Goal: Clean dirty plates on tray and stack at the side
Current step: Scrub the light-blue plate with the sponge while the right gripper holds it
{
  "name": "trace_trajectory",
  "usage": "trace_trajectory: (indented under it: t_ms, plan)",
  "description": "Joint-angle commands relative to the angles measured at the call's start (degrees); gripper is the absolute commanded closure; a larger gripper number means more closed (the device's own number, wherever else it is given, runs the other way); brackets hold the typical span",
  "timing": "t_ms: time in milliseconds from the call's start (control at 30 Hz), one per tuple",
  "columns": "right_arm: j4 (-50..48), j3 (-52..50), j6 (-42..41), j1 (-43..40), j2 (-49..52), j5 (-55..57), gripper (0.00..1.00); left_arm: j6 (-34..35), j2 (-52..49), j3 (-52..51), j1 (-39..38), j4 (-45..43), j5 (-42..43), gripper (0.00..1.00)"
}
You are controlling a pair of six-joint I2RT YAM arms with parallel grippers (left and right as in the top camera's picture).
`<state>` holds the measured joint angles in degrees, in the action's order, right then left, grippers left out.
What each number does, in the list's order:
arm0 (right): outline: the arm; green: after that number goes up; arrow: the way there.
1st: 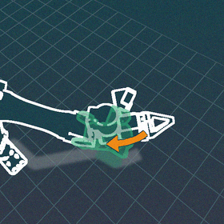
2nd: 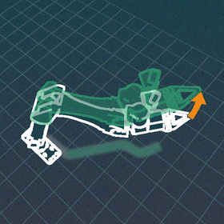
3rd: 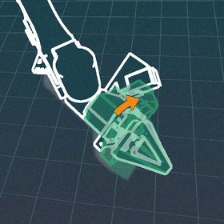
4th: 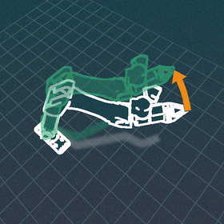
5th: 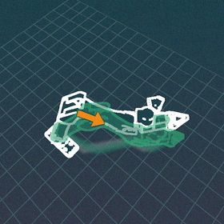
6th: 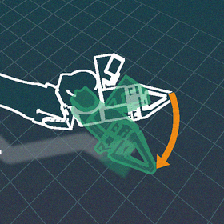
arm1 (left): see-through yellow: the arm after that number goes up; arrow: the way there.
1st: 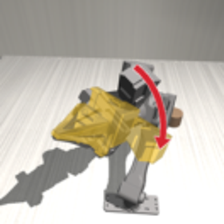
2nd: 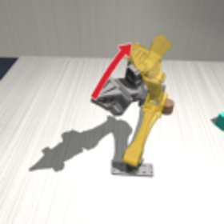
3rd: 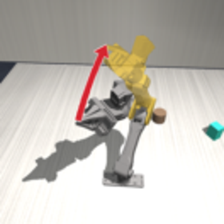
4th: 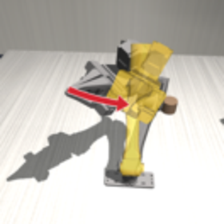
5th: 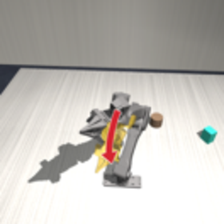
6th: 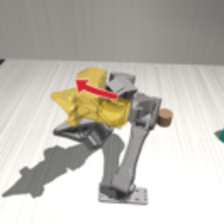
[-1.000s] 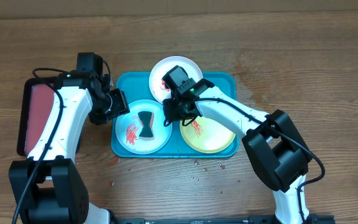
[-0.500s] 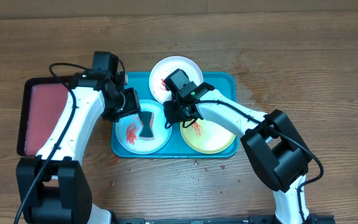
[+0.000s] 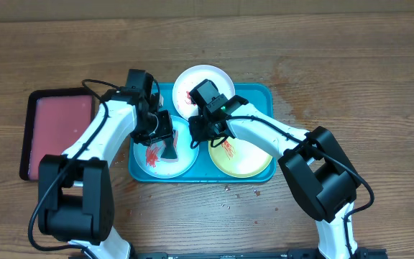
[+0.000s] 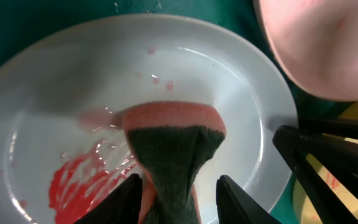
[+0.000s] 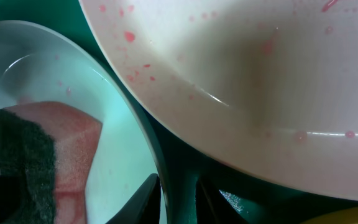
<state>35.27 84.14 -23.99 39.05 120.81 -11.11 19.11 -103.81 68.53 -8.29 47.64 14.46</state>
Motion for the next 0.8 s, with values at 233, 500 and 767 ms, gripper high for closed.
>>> trace_trajectory:
  t_ms: [233, 500, 767]
  plan:
    - [-0.3, -0.5, -0.1, 0.3, 0.1, 0.6, 0.79, -0.7, -4.8, -0.2, -0.7, -0.3, 1.4, 0.69]
    - [-0.2, -0.5, -0.1, 0.3, 0.1, 0.6, 0.79, -0.7, -4.8, -0.2, -0.7, 1.6, -13.7, 0.96]
    - [-0.2, -0.5, -0.1, 0.3, 0.1, 0.6, 0.79, -0.6, -4.8, 3.4, -0.7, 5.8, -22.9, 0.96]
